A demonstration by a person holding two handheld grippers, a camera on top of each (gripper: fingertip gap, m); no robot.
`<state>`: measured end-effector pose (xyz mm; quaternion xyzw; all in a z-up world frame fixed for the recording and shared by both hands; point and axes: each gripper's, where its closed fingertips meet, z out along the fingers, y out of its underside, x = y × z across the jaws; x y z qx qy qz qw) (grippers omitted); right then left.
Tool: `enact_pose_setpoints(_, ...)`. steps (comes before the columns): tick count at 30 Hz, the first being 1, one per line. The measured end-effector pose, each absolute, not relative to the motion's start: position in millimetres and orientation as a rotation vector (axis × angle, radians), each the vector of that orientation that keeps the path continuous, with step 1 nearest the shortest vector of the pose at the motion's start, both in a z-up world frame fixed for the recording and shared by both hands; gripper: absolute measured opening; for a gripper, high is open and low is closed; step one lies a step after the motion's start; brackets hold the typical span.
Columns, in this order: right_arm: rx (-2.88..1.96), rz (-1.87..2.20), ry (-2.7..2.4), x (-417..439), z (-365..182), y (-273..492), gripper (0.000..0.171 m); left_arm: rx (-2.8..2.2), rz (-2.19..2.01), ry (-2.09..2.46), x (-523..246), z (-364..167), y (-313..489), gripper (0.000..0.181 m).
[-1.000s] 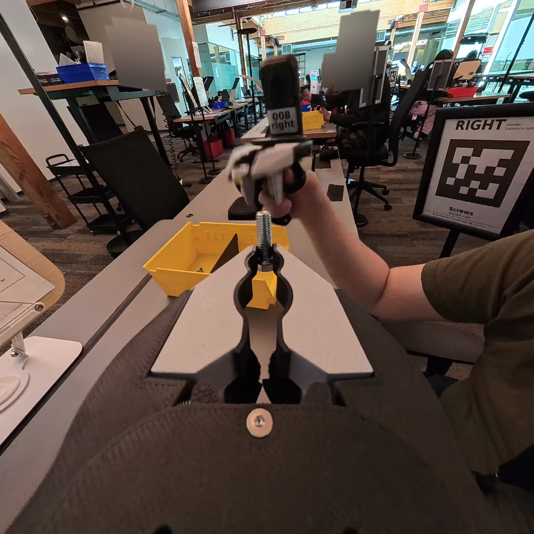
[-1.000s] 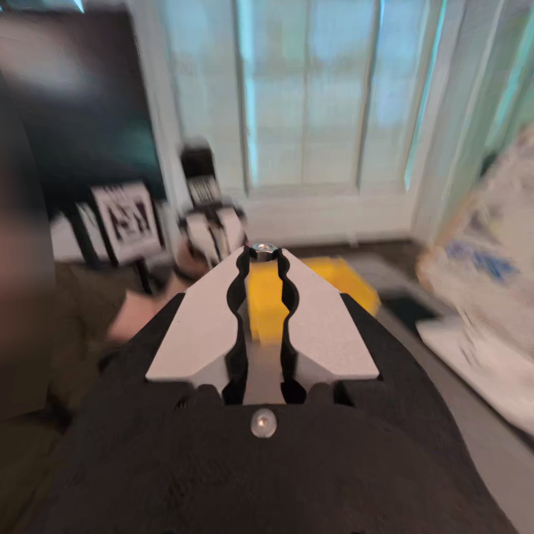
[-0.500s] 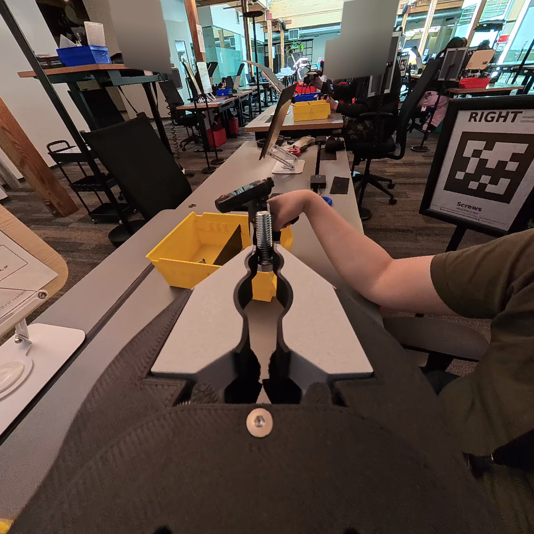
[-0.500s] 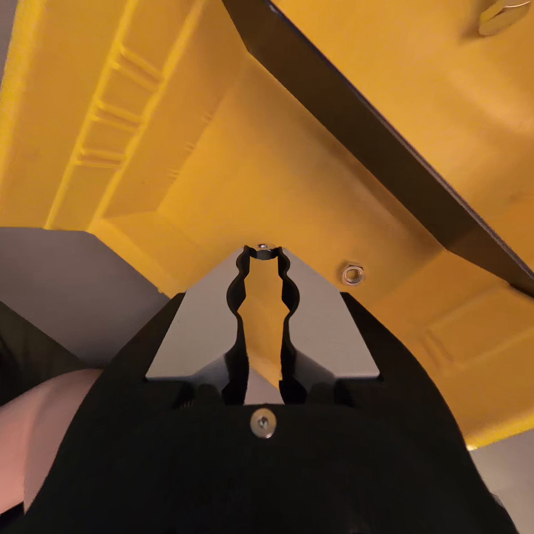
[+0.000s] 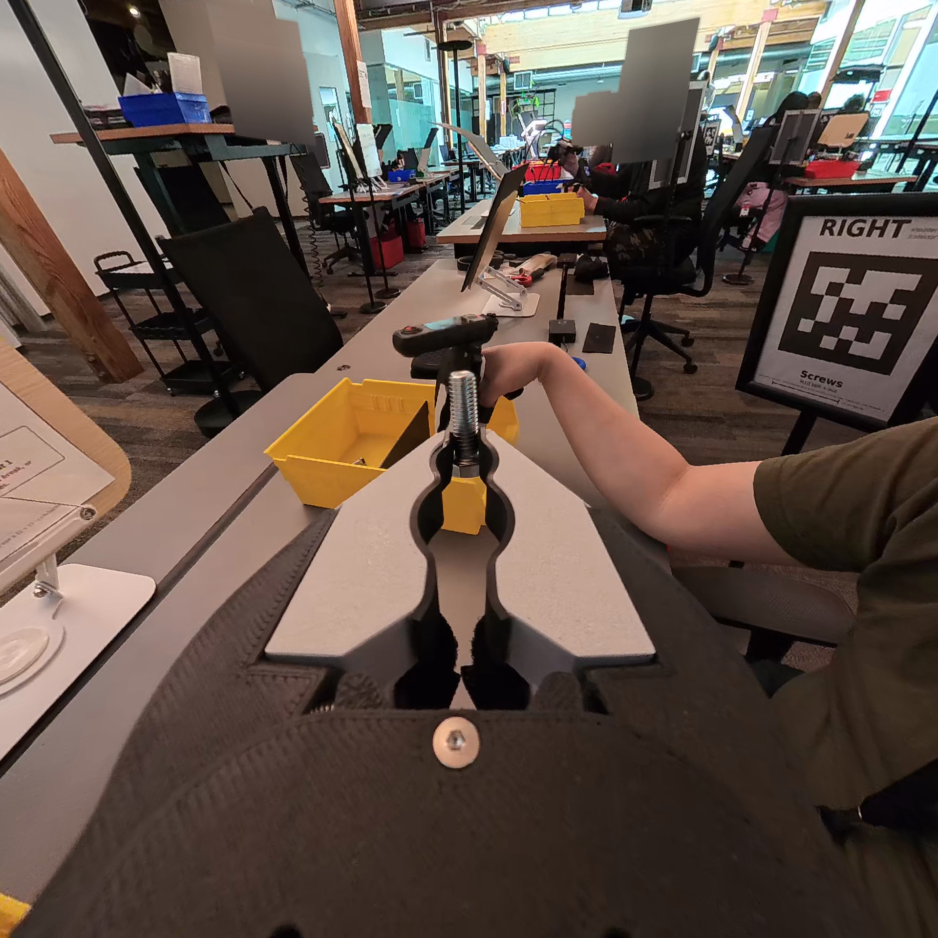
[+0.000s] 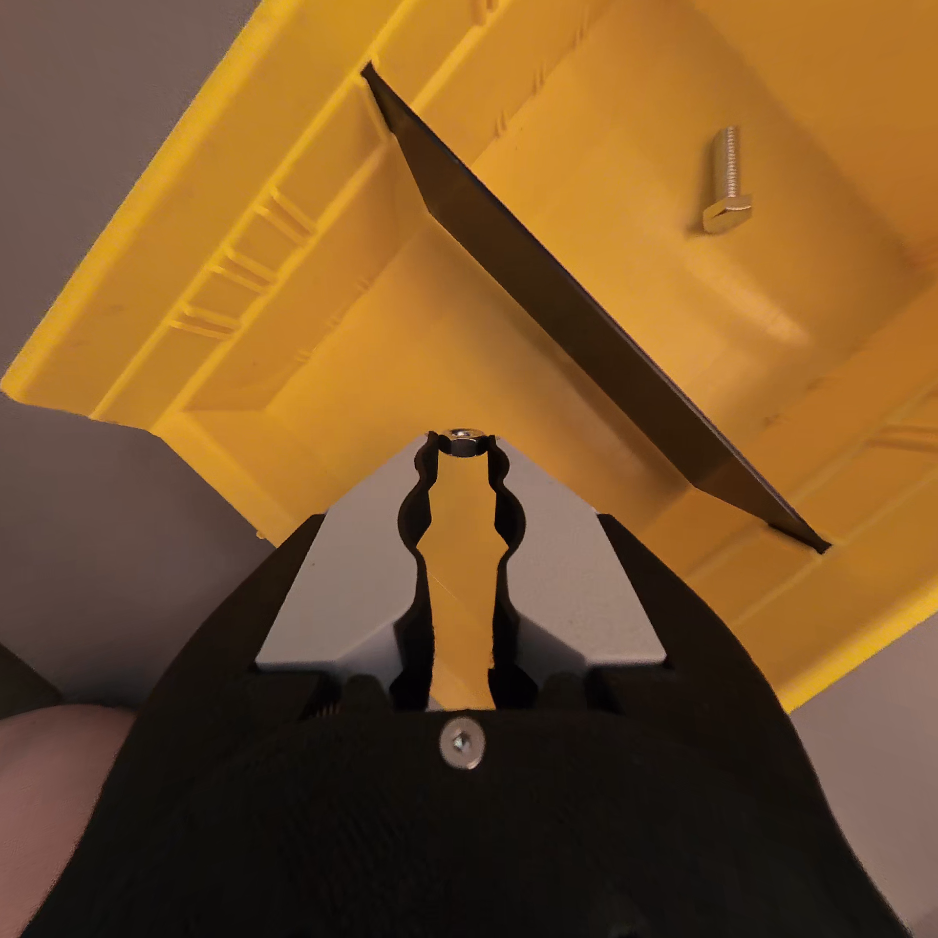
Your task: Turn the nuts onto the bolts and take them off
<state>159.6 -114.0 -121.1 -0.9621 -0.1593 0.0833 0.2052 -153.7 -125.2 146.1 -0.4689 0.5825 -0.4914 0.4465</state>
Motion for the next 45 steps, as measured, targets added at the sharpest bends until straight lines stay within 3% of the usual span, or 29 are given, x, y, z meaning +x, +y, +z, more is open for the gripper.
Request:
enact_pose_setpoints(9,-2.829,0.26,-0.332,169,-142,-126,0.019,-1.164,-1.218,1.443,-155,146,-124,0.007)
enact_pose_setpoints(13,-2.734,0.242,-0.336,169,-128,-115,0.034,-1.166,-1.22,1.442,-155,146,-124,0.007)
enact_pose_setpoints(18,-2.339,0.106,-0.46,151,-51,-81,0.043,-1.174,-1.223,1.444,-152,143,-122,0.007)
enact_pose_setpoints(22,-1.867,0.174,-0.598,90,44,-68,0.042,-1.204,-1.231,1.45,-146,136,-117,0.007)
enact_pose_setpoints(26,-1.648,0.29,-0.753,27,90,-85,0.047,-1.231,-1.238,1.455,-140,129,-111,0.007)
enact_pose_setpoints(36,-1.312,0.581,-1.097,-96,128,-134,0.052,-1.262,-1.26,1.454,-136,121,-102,0.007)
enact_pose_setpoints(45,-1.26,0.703,-1.198,-126,125,-149,0.047,-1.26,-1.254,1.454,-138,123,-103,0.007)
